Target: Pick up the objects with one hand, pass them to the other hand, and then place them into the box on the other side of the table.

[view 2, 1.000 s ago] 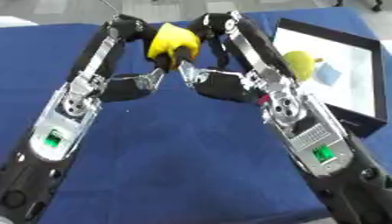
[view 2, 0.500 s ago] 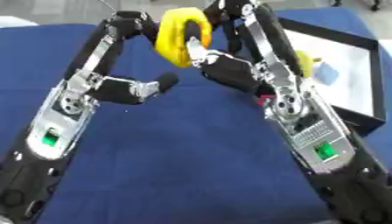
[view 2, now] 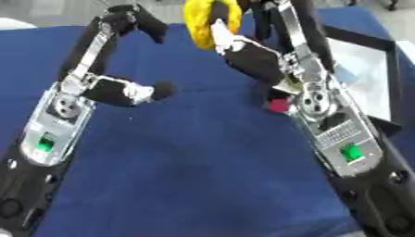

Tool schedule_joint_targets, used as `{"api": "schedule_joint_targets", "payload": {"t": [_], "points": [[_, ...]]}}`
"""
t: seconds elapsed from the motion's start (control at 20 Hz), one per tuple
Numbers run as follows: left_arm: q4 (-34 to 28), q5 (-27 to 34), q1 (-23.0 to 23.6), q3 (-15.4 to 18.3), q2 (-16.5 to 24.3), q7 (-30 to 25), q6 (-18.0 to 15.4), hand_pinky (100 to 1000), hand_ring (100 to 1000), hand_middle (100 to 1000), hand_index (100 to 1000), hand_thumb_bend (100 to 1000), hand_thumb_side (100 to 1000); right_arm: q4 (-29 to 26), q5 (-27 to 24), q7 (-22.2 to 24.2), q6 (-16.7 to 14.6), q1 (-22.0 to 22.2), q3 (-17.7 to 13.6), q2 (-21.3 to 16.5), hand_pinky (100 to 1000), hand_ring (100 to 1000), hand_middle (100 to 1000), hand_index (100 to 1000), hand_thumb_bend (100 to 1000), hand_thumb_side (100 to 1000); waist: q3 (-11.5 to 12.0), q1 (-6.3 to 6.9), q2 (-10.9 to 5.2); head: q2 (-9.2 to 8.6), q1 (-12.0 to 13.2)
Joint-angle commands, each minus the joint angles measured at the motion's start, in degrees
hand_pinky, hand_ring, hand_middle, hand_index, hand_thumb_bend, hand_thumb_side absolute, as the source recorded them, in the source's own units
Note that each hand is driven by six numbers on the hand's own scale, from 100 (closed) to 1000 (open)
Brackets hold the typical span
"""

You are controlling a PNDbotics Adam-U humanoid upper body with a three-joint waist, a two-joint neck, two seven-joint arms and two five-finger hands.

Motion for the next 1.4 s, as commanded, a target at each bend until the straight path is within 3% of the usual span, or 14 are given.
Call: {"api": "schedule_joint_targets", "payload": {"t": [0.05,0.25,0.45,0.55,0.65,0.8,1.0,1.15,1.3,1.35,1.4], "points": [[0.5,-1.8,-0.3,2.4,0.4,1.7,1.0,693,566,573,702,696,504,-0.7,-0.3,-2.2,-0.7,-0.1,-3.3,-2.4,260,587,100,127,100,381,-0.1,-0.82,-1.91,-0.14,-1.0],[1.6,-3.1,1.8,4.9,1.9,4.3,2.6,687,558,565,693,639,519,-0.7,-1.5,-6.2,0.4,2.2,-8.4,-6.2,269,589,100,128,100,407,0.1,-0.62,-1.86,-0.14,-4.7],[1.7,-3.5,6.7,7.1,3.2,7.0,4.6,683,552,557,683,586,542,-0.4,-5.3,-11.7,6.8,5.8,-13.8,-11.5,261,618,100,138,100,428,0.9,0.08,-1.58,-0.14,-10.3],[0.6,-3.5,9.4,8.1,3.7,8.2,5.2,680,548,552,677,574,541,2.5,-9.6,-14.5,9.6,6.8,-15.2,-14.1,252,626,100,140,100,422,1.5,0.44,-1.51,-0.14,-12.4],[-0.7,-3.4,11.9,9.5,4.1,9.8,5.8,680,546,550,673,567,537,8.5,-14.6,-17.0,10.0,7.1,-15.8,-16.6,244,643,100,144,100,408,2.4,0.81,-1.48,-0.14,-14.2],[-3.5,-2.9,14.0,11.3,4.1,12.2,6.5,679,545,547,669,563,524,19.6,-20.7,-18.7,6.2,6.8,-15.6,-19.8,235,658,100,151,100,353,3.7,1.15,-1.41,-0.14,-16.5],[-8.1,-1.2,14.6,12.1,4.1,14.1,6.5,679,545,546,667,560,513,33.8,-24.9,-17.3,-0.7,6.0,-14.8,-22.5,227,664,100,155,100,306,5.3,1.3,-1.24,-0.14,-18.6],[-10.7,0.3,14.6,11.8,4.0,14.1,6.4,679,546,546,665,559,513,41.6,-27.1,-15.1,-4.9,5.3,-14.0,-23.2,232,676,103,161,100,276,6.3,1.26,-1.06,-0.14,-19.2],[-12.1,1.1,14.7,11.4,3.7,13.5,6.4,679,546,546,665,557,514,46.6,-27.6,-11.7,-7.2,4.5,-12.9,-23.3,245,696,127,176,100,257,6.9,1.13,-0.96,-0.14,-19.4],[-12.3,1.2,14.8,11.3,3.6,13.3,6.4,680,546,546,665,556,514,47.7,-27.4,-10.4,-7.7,4.3,-12.6,-23.2,258,715,165,227,100,251,7.0,1.09,-0.94,-0.14,-19.5],[-12.5,1.3,14.8,11.2,3.6,13.1,6.4,680,546,546,665,555,515,48.8,-26.6,-9.1,-8.0,4.0,-12.3,-23.2,276,736,228,342,100,243,7.2,1.06,-0.92,-0.14,-19.6]]}}
